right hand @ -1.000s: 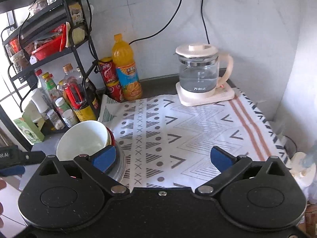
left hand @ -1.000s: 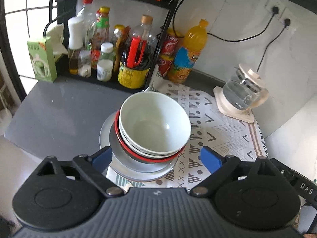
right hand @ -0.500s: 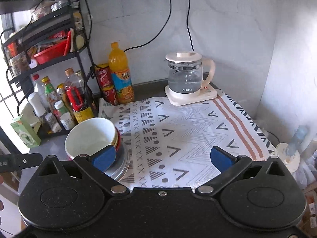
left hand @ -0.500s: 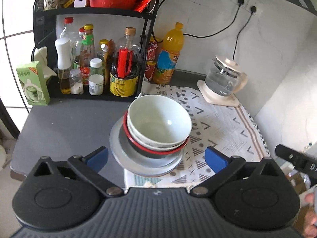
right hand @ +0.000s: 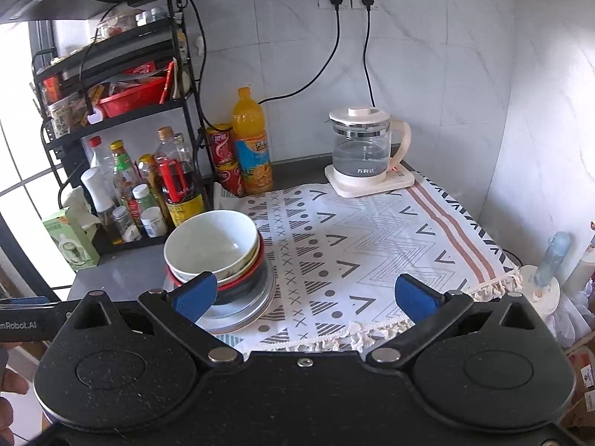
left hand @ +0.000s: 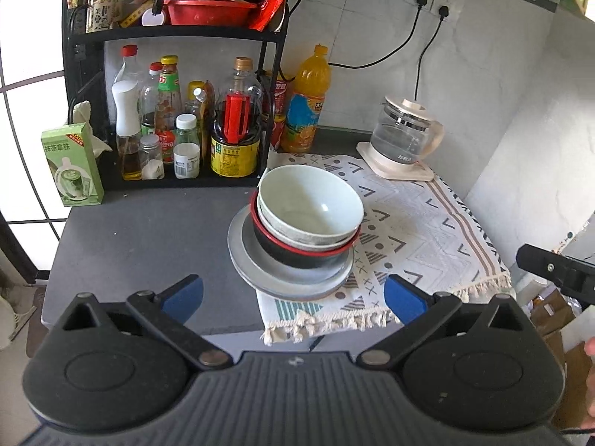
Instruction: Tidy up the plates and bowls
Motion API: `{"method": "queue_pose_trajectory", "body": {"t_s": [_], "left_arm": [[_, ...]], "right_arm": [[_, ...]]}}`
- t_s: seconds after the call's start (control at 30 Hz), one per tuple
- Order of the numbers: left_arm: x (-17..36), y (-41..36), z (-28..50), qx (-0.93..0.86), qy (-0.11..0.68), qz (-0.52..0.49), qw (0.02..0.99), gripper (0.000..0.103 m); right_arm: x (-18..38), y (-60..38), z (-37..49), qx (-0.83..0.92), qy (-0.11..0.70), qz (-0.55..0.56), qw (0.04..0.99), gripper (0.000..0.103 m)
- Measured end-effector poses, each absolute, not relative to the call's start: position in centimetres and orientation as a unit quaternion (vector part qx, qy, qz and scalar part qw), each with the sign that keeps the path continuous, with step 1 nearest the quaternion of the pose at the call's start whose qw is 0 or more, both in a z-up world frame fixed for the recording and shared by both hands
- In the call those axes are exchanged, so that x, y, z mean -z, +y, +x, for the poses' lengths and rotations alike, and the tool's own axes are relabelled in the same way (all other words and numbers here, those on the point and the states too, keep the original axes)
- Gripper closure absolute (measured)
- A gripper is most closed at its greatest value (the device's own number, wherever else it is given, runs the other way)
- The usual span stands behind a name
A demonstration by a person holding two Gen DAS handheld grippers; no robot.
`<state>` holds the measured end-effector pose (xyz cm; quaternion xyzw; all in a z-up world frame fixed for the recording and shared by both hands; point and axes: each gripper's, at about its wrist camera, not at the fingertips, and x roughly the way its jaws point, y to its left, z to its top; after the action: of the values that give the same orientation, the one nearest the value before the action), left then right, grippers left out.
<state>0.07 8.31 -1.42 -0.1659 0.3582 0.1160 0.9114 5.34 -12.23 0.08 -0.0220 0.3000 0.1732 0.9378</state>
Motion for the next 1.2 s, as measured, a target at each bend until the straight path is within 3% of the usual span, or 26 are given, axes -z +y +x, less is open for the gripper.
{"method": "queue_pose_trajectory", "body": {"t_s": [0.43,1.2], "left_arm": [[1.0,9.4,-3.5,-0.119,0.354,-0.148,0.916,0.0],[1.4,9.1,-2.4,-0.078,0.356,-0.133,0.922,0.0]], "right_arm": [[-0.3,-10.8,2.3,-0.17,0.295,-0.025,0.94,0.0],[0.9,-11.7,0.4,-0.135,0.312,-0.017,0.94,0.0]]}}
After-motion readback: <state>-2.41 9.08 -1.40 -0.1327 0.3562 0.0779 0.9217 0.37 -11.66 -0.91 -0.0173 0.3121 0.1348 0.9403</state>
